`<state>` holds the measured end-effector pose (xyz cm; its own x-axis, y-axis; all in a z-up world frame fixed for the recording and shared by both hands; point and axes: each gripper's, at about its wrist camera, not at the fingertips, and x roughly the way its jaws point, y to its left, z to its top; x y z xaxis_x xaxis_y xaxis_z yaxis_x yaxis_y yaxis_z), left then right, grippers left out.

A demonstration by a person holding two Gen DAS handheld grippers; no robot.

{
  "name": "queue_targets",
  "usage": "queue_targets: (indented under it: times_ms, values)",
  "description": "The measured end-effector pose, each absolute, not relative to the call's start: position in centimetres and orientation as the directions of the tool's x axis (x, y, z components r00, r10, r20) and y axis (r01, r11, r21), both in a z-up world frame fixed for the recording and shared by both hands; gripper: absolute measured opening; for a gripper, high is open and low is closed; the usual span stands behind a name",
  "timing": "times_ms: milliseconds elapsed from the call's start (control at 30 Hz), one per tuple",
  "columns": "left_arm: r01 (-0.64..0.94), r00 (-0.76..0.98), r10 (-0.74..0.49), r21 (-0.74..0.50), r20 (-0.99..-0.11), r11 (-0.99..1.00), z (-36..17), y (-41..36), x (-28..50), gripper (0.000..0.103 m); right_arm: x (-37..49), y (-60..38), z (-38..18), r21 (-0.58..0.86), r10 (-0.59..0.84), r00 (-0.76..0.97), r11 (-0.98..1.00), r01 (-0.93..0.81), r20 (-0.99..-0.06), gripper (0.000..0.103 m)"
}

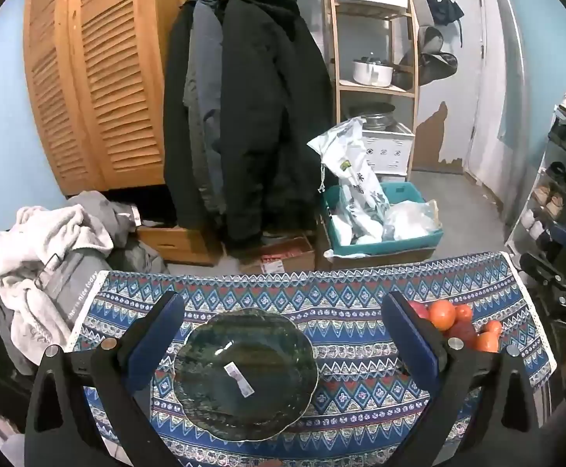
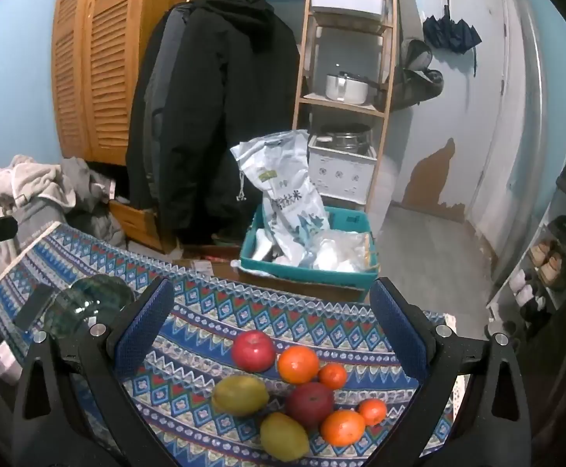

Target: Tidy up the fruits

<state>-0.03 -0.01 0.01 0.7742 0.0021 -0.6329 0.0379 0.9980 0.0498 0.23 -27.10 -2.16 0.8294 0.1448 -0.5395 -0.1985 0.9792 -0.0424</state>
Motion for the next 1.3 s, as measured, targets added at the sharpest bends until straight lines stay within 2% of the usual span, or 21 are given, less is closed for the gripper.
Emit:
queue_targets:
  times_ms: [1300]
  values:
    - [0.057,0.774,-0.017,0.043,-0.633,0.997,-0.25,0.22,-0.18,0.102,0.47,-27.11,-2.51,-0.060,0.134,0.814,0.977,-0.202,-0.565,0.099]
